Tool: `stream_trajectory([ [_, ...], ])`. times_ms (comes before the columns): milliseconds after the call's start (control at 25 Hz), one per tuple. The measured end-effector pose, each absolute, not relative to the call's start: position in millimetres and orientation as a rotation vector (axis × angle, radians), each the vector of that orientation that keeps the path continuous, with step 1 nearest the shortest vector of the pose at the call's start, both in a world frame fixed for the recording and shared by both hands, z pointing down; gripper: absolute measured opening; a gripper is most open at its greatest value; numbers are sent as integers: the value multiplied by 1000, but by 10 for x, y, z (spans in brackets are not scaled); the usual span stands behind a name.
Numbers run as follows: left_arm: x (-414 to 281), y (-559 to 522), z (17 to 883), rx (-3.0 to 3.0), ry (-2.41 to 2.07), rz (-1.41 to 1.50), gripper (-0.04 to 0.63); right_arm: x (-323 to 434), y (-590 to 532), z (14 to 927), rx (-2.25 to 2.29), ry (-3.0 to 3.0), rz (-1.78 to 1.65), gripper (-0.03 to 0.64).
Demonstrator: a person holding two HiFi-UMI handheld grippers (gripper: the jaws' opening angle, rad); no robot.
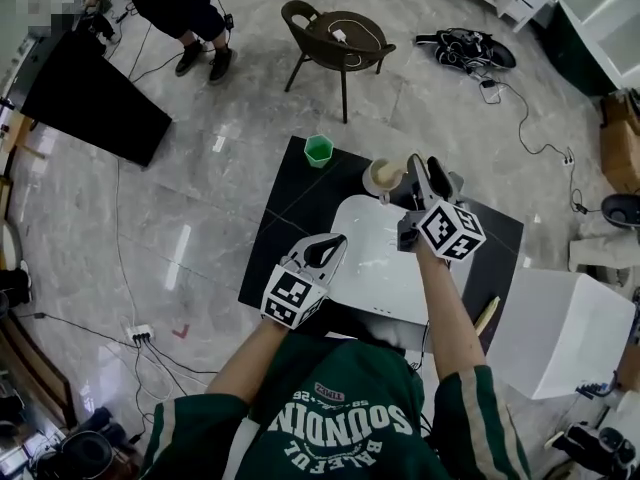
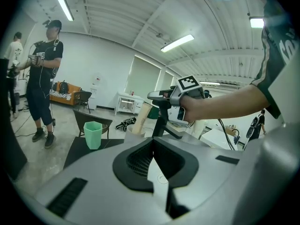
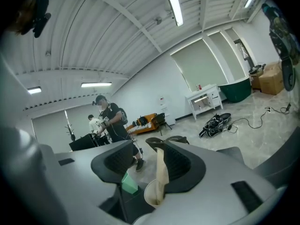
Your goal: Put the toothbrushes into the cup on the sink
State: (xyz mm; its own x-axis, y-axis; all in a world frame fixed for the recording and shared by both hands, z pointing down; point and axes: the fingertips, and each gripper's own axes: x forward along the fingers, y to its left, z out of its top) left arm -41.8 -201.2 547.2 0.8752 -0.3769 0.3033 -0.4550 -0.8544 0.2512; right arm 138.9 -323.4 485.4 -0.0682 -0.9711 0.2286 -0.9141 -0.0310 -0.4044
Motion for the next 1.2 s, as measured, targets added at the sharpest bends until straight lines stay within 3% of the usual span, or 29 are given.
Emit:
stream_trajectory([
  [200, -361, -1969, 5392, 2757, -594, 334, 11, 1379, -3064, 4625, -2017, 2080, -642, 176],
  [400, -283, -1941, 5329, 2777, -579, 315, 11, 1277, -2784, 4520, -1962, 2141, -622, 72],
  [760, -56, -1745, 5275, 2819, -482, 349, 11, 1040, -2018, 4652, -2042, 2216, -627, 54],
  [1200, 489, -1334, 5164, 2843, -329, 370, 11, 1267, -1132, 5038, -2166, 2190, -781, 51],
])
